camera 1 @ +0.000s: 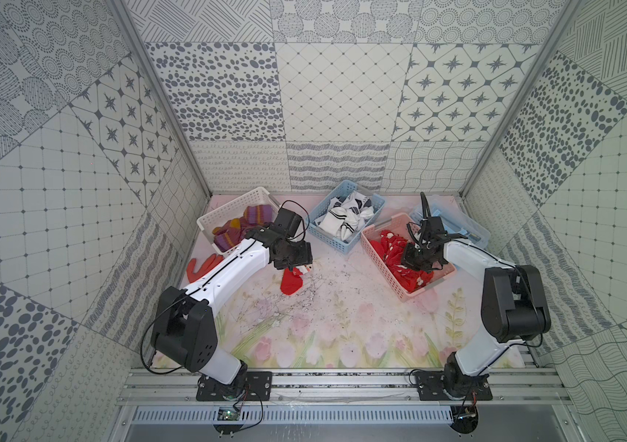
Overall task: Sort the socks into the basket by color
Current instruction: Place the sock in the bin, then pick up the sock from the center of the board.
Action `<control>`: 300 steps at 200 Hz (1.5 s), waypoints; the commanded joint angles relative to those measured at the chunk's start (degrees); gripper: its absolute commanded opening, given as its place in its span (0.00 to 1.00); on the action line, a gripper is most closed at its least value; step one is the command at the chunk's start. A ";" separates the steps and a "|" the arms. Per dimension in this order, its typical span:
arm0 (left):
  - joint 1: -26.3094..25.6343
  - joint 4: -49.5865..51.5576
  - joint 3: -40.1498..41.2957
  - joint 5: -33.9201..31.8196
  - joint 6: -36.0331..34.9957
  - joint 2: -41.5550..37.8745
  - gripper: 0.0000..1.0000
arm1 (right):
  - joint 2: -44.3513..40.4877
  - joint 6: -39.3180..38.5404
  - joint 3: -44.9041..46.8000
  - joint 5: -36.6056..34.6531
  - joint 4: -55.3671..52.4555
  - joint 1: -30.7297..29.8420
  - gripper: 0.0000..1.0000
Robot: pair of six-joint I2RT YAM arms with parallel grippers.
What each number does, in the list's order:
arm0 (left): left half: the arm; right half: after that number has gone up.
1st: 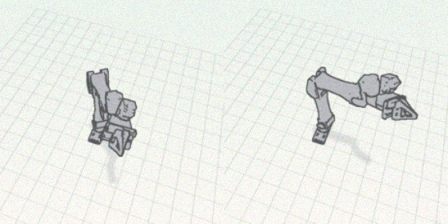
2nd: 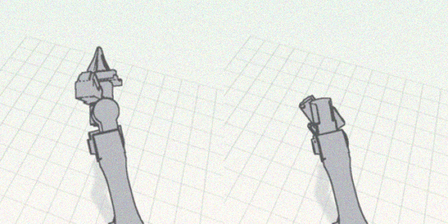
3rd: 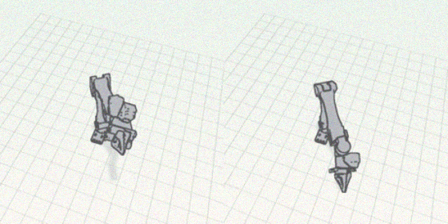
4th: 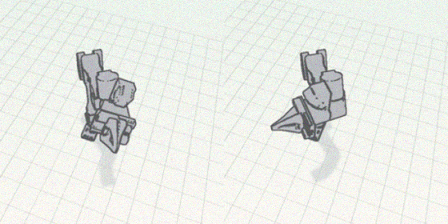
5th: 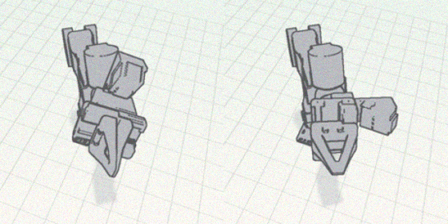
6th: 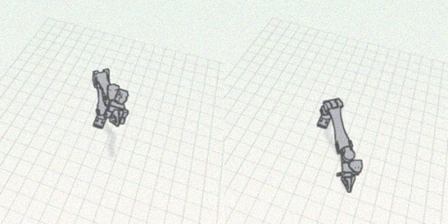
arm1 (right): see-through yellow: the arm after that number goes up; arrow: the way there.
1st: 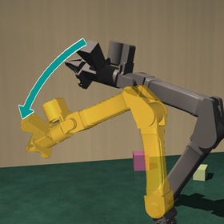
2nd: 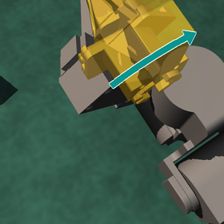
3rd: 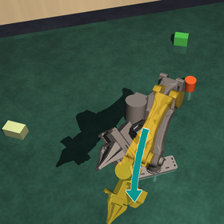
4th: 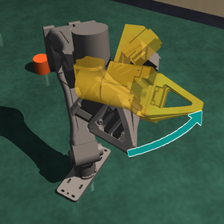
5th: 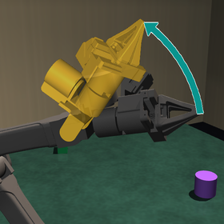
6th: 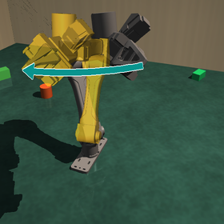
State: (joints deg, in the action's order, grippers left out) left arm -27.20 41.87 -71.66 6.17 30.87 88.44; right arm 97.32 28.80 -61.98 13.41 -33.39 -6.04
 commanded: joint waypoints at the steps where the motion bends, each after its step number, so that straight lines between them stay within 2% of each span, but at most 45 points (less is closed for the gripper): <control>1: 0.44 1.70 0.47 -3.27 -1.69 2.08 0.72 | 1.82 0.84 1.68 -2.76 1.13 -0.02 0.00; 8: 0.47 1.80 0.47 -3.66 -1.78 2.61 0.72 | 1.54 0.74 1.77 -2.52 1.13 -0.02 0.00; 30: 0.57 1.99 0.51 -5.44 -1.87 4.20 0.72 | -0.92 0.51 1.88 -2.65 0.42 -0.02 0.16; 48: 0.70 1.66 0.47 -6.38 -1.87 5.47 0.73 | -3.39 -0.22 1.28 -2.44 -1.15 -0.11 0.47; 66: 0.81 1.35 -0.03 -6.98 -1.96 7.22 0.73 | -6.18 -0.75 0.68 -1.95 -2.45 -0.19 0.71; 91: 0.83 1.08 -1.24 -8.07 -2.30 9.88 0.74 | -9.76 -1.00 -0.87 -1.48 -5.15 -0.58 0.97; 192: 1.70 -1.85 -4.30 -10.70 -3.98 19.24 0.73 | -19.63 -0.47 -6.33 -1.71 -14.21 -5.07 0.98; 261: 1.80 -4.17 -2.65 -10.36 -4.11 22.10 0.64 | -19.18 -0.60 -9.18 0.48 -12.15 -8.64 0.98; 277: 1.81 -4.60 -2.34 -10.28 -3.98 22.21 0.57 | -18.70 -0.41 -9.13 1.10 -11.41 -9.57 0.98; 300: 1.75 -4.76 -2.26 -9.97 -3.98 22.22 0.34 | -17.99 -0.37 -9.39 1.76 -10.54 -10.64 0.98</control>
State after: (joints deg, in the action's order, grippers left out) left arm -25.45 38.26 -74.32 -3.42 27.70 110.24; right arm 78.22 28.16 -70.26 13.96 -46.41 -15.68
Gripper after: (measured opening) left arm 0.432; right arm 0.980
